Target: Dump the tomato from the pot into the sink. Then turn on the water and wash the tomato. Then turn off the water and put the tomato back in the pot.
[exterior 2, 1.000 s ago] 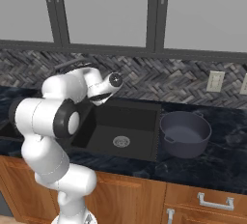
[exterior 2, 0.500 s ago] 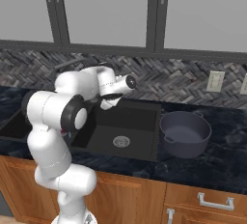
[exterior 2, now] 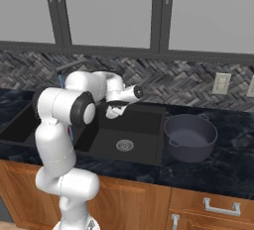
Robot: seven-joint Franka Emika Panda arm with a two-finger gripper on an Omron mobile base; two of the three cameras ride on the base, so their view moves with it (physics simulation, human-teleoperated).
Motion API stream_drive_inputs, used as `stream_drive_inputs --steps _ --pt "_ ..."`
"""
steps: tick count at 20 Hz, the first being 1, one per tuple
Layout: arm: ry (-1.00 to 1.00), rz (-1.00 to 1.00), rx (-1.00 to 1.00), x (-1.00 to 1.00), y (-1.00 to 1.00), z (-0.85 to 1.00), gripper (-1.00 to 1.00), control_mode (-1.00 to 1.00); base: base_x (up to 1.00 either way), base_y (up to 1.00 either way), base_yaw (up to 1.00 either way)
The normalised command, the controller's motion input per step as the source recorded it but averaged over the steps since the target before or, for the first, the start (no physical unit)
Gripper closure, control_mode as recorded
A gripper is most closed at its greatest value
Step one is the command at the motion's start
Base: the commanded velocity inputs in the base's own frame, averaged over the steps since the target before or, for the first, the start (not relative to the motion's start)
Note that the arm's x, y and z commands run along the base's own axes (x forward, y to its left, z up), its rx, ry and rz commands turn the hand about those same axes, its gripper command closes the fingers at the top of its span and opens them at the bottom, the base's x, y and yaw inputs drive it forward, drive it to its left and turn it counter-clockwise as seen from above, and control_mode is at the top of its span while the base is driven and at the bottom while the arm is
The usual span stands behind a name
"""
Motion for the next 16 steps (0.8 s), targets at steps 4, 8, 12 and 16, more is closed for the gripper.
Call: stream_drive_inputs --steps 4,8,12,16 --pt "-0.05 0.00 0.00 0.25 0.26 -0.20 -1.00 -1.00 0.00 0.00 0.00" --pt "-0.03 0.00 0.00 0.29 0.16 -0.09 -1.00 -1.00 0.00 0.00 0.00" --pt "0.00 0.00 0.00 0.26 0.01 -0.01 -1.00 -1.00 0.00 0.00 0.00" --pt "-0.02 0.00 0.00 0.27 0.00 0.00 -1.00 -1.00 0.00 0.00 0.00"
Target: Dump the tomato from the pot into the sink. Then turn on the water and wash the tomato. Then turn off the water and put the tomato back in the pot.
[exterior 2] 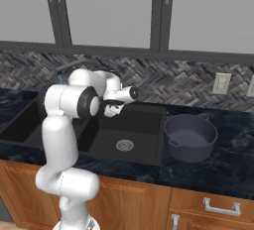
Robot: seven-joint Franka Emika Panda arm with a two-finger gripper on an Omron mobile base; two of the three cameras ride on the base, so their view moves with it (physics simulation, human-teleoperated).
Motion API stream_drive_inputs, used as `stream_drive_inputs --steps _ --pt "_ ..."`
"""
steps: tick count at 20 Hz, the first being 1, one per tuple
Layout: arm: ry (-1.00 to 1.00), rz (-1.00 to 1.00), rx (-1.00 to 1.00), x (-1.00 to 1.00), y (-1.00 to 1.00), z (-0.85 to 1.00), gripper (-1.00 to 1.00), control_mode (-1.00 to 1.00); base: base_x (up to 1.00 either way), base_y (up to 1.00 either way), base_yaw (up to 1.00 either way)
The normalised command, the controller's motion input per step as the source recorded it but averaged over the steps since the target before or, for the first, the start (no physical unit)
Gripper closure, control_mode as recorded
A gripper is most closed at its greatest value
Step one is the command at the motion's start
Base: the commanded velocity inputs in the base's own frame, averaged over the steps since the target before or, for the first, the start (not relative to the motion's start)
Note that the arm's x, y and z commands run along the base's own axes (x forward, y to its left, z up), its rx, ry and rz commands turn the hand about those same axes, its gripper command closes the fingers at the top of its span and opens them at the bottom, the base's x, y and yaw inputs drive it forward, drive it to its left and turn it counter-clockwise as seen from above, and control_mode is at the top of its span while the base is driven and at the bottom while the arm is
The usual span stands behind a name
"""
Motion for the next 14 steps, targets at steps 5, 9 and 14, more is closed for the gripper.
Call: stream_drive_inputs --steps 5,9,14 --pt "-0.01 0.00 0.00 0.33 0.00 -0.01 -1.00 -1.00 0.00 0.00 0.00" --pt "0.00 0.00 0.00 0.28 0.00 -0.09 -1.00 -1.00 0.00 0.00 0.00" --pt "0.00 0.00 0.00 0.28 0.02 -0.11 -1.00 -1.00 0.00 0.00 0.00"
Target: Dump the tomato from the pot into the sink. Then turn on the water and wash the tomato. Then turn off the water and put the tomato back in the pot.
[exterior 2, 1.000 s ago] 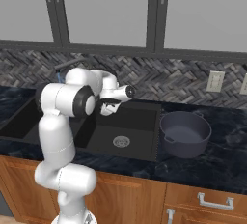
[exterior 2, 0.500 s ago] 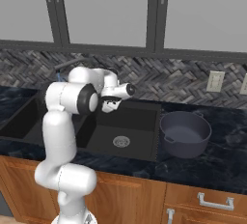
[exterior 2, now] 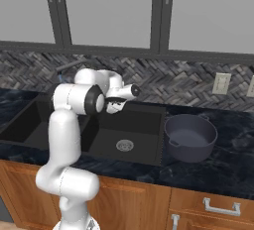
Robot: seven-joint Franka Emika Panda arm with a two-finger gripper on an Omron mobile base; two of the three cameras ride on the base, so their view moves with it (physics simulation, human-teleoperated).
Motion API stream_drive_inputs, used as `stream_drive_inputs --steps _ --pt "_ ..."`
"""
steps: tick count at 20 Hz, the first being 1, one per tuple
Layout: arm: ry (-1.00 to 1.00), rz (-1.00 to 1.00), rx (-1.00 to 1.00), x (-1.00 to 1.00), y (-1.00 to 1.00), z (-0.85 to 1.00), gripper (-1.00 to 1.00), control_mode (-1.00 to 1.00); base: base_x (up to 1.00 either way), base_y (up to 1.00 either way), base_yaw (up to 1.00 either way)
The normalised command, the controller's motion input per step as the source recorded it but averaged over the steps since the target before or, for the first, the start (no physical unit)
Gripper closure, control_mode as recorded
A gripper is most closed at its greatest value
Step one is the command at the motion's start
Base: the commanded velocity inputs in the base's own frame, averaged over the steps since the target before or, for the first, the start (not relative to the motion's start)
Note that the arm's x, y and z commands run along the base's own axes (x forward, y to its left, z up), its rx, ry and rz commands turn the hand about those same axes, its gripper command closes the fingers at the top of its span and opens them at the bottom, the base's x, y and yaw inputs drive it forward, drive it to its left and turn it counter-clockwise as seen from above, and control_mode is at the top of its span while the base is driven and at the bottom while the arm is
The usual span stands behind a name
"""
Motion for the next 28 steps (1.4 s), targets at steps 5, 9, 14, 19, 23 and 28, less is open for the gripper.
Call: stream_drive_inputs --steps 5,9,14,19,23,28 --pt "0.00 0.00 0.00 0.28 0.07 -0.09 -1.00 -1.00 0.00 0.00 0.00" --pt "0.00 0.00 0.00 0.27 0.10 -0.04 -1.00 -1.00 0.00 0.00 0.00" --pt "0.00 0.00 0.00 0.26 0.09 -0.05 -1.00 -1.00 0.00 0.00 0.00" --pt "0.00 0.00 0.00 0.25 0.12 -0.13 -1.00 -1.00 0.00 0.00 0.00" --pt "0.00 0.00 0.00 0.30 0.15 -0.16 -1.00 -1.00 0.00 0.00 0.00" --pt "0.00 0.00 0.00 0.25 0.08 -0.02 -1.00 -1.00 0.00 0.00 0.00"
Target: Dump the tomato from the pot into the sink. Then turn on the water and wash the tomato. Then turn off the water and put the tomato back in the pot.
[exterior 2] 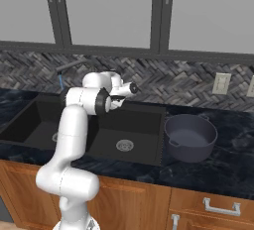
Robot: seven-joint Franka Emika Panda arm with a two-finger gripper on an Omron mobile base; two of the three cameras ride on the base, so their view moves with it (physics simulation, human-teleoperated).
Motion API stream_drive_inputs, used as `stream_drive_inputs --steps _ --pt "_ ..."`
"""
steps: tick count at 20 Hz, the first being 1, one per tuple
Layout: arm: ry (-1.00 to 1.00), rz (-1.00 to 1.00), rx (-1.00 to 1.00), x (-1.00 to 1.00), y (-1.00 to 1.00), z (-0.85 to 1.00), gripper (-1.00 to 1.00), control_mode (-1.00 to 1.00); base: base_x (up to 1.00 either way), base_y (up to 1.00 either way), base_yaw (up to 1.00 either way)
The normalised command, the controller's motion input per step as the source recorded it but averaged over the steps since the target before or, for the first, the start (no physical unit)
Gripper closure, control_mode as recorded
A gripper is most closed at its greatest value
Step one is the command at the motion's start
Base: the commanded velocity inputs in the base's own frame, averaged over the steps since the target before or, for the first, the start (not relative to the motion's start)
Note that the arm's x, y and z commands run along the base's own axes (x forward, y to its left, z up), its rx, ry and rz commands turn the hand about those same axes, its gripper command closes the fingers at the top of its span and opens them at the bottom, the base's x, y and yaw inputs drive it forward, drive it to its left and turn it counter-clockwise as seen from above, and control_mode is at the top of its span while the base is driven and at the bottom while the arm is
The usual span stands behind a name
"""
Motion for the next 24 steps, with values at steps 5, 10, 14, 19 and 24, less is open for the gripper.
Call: stream_drive_inputs --steps 5,10,14,19,24 --pt "-0.05 0.00 0.00 0.13 0.13 0.03 -1.00 -1.00 0.00 0.00 0.00" --pt "-0.19 -0.08 -0.07 -0.10 0.62 0.35 -1.00 -1.00 0.00 0.00 0.00" --pt "-0.15 -0.13 -0.11 0.00 0.83 0.51 -1.00 -1.00 0.00 0.00 0.00" --pt "-0.09 -0.18 -0.23 0.00 1.00 0.57 -1.00 -1.00 0.00 0.00 0.00" --pt "-0.06 -0.17 -0.29 0.00 1.00 0.49 -1.00 -1.00 0.00 0.00 0.00"
